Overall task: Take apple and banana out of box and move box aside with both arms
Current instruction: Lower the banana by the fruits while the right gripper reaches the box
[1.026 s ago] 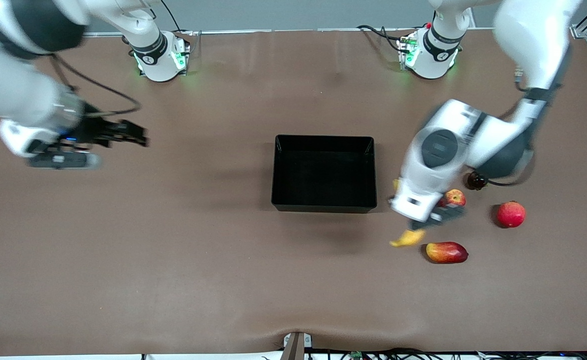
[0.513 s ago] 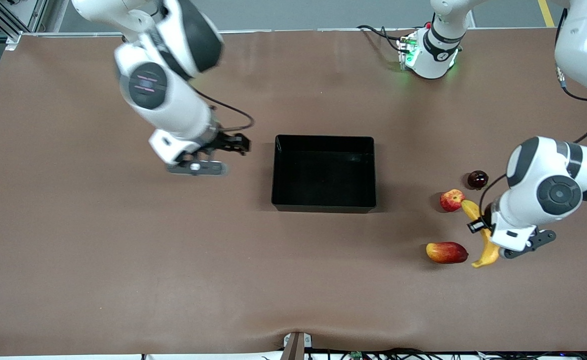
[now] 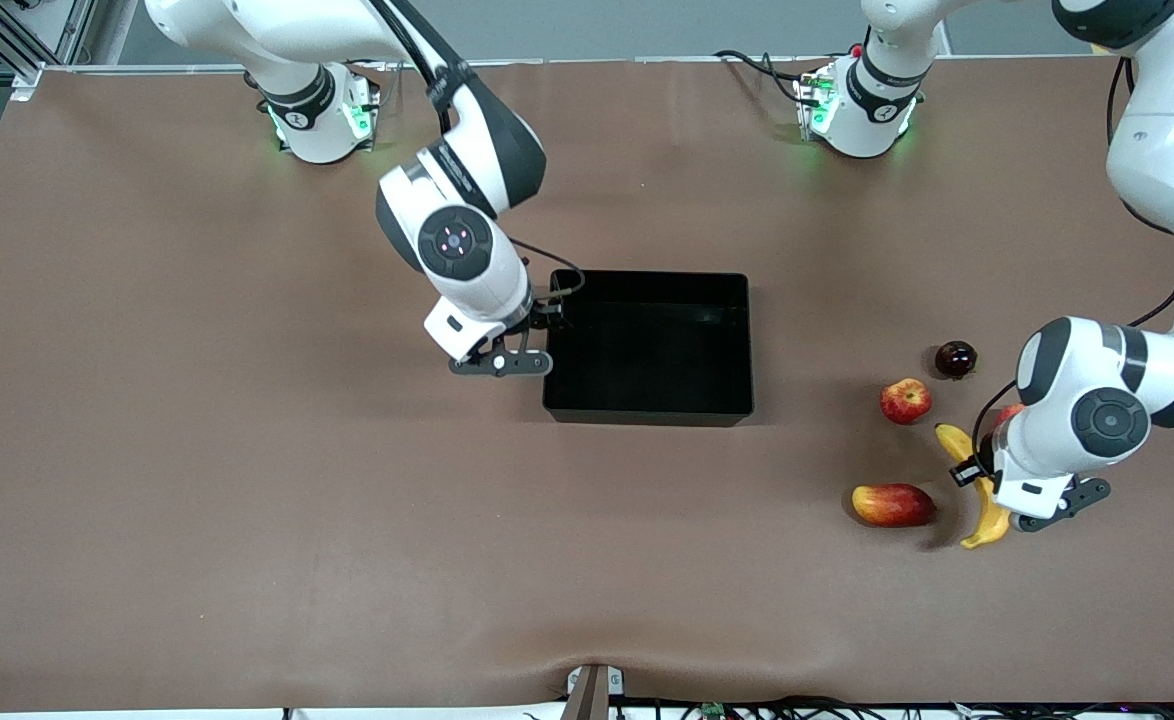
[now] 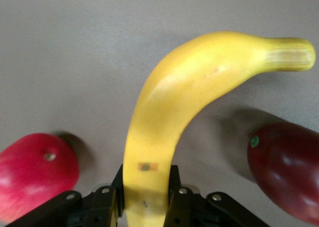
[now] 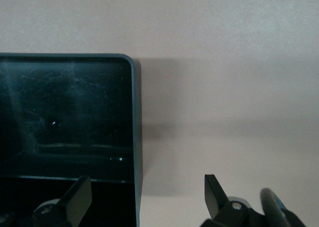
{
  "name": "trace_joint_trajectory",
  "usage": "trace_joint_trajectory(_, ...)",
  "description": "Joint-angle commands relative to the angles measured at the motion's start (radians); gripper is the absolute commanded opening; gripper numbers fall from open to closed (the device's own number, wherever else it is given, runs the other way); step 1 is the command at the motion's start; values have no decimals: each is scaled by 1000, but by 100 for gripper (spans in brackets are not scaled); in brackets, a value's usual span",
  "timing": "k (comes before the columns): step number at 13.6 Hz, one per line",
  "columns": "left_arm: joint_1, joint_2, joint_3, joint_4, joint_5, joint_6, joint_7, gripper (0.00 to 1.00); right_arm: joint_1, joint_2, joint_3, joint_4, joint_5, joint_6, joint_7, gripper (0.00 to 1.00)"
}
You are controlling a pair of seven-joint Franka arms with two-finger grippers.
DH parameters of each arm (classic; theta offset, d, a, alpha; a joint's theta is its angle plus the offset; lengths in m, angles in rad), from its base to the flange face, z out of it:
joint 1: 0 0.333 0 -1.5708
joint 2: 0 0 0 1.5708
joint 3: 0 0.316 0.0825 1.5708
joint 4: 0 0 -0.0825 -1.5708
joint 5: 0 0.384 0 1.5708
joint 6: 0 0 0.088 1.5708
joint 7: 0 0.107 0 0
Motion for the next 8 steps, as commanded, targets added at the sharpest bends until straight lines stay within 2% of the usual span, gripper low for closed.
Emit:
trace_joint_trajectory(1,-5,31,0,29,54,11,-4,27,36,86,-10,15,5,93,10,100)
trace_joint_trajectory(2,-4,31,0,29,60,11,-3,55,41,108,-9,15,5,120,10,100)
trace_joint_trajectory(3,1,25,0,30,71,11,-3,90,50,123,-10,15,5,132,10,93)
trace_joint_trajectory(4,3,20,-1,32,80,11,-4,100,53,128,-9,15,1,135,7,76)
trace_joint_trajectory(6,6,9,-1,32,82,11,0,100,70,136,-10,13,-2,134,6,22)
trace_joint_trajectory(7,6,-7,-3,30,80,8,-4,100,70,139,-10,13,-2,132,6,4)
trace_joint_trajectory(8,7,-27,-12,30,73,-4,2,100,68,137,-10,15,-2,124,7,0)
